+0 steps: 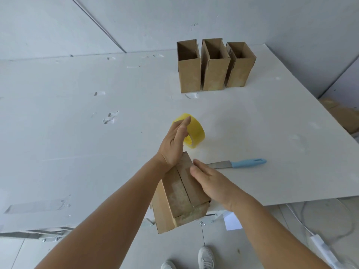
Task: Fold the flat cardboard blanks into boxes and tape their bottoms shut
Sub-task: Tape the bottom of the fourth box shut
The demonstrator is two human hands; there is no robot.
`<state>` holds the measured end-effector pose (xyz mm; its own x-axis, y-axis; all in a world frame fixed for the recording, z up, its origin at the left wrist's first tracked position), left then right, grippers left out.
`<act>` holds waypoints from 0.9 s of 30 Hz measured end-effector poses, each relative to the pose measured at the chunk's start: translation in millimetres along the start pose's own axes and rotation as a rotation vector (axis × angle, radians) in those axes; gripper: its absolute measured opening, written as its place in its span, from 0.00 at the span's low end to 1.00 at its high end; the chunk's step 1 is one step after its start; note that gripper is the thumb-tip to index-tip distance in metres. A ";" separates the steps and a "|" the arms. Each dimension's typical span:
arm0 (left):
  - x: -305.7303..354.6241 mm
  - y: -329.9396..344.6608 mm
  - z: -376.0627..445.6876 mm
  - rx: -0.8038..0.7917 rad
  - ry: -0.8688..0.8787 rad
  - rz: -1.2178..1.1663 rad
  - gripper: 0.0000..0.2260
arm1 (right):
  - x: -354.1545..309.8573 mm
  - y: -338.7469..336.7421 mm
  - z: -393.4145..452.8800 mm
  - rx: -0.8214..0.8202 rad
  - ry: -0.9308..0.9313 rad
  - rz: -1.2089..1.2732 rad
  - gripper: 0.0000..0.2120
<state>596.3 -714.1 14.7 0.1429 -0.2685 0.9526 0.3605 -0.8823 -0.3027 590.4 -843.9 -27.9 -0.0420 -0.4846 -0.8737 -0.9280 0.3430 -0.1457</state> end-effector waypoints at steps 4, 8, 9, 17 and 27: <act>6.7 -11.9 -3.5 0.051 -0.048 -0.127 0.26 | -8.2 13.0 -2.4 0.024 -0.080 0.038 0.30; 27.3 -41.0 -11.6 0.139 0.003 -0.140 0.25 | -10.1 -0.1 6.4 0.164 -0.115 0.088 0.28; 32.4 -47.1 -14.8 0.149 0.033 -0.119 0.24 | -11.5 -5.3 10.3 0.205 -0.122 0.103 0.28; 40.8 -80.2 -35.8 0.202 0.131 -0.097 0.22 | -53.8 -34.0 54.9 0.241 -0.139 -0.006 0.29; 79.6 -71.0 -45.1 -0.012 0.220 -0.319 0.25 | -85.7 -73.4 50.6 0.276 -0.253 0.262 0.18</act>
<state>540.5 -690.3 113.3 -0.1765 -0.0549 0.9828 0.3442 -0.9389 0.0094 680.8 -786.8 34.2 -0.1387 -0.1528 -0.9785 -0.7631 0.6463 0.0073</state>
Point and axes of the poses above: each hand's wrist, its own z-axis towards the middle knuckle, its own y-axis out of the palm, x = y × z, the point moved 9 cm from there along z, towards the middle knuckle, and after that the axes turned 7 degrees about -x, right-handed, at the moved point
